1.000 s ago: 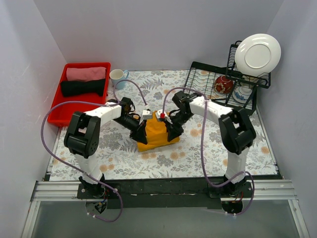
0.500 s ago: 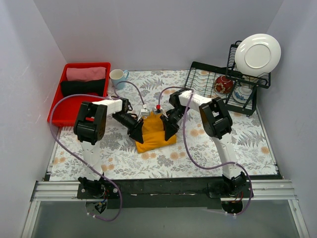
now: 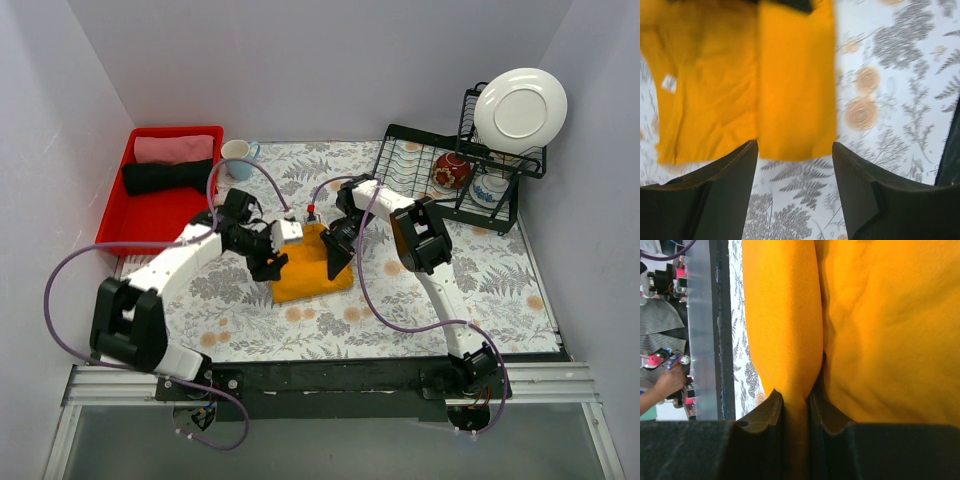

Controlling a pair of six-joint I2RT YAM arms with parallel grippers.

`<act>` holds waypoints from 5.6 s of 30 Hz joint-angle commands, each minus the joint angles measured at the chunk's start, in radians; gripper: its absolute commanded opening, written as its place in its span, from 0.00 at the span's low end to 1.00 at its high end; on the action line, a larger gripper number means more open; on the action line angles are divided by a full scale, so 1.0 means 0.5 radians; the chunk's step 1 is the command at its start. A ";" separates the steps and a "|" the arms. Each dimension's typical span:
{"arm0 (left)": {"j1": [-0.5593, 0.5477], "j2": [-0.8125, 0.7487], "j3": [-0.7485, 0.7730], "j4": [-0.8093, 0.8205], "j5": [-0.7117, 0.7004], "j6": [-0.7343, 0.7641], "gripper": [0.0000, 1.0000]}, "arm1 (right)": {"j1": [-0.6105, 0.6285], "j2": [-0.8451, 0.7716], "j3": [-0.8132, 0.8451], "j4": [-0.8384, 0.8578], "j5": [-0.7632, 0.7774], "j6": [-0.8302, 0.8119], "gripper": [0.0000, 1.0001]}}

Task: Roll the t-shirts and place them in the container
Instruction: Roll the T-shirt to the center of the board.

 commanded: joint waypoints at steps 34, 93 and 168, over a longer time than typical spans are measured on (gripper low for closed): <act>-0.325 0.247 -0.417 0.268 0.336 0.107 0.25 | -0.336 -1.188 -0.734 0.667 0.454 0.087 0.99; 0.086 0.375 -0.165 -0.149 0.592 0.060 0.09 | 0.345 -1.490 -1.579 1.404 0.724 -0.017 0.06; -0.699 -0.256 -0.944 0.499 -0.268 0.119 0.21 | -0.038 -0.210 -0.278 0.233 0.209 -0.023 0.92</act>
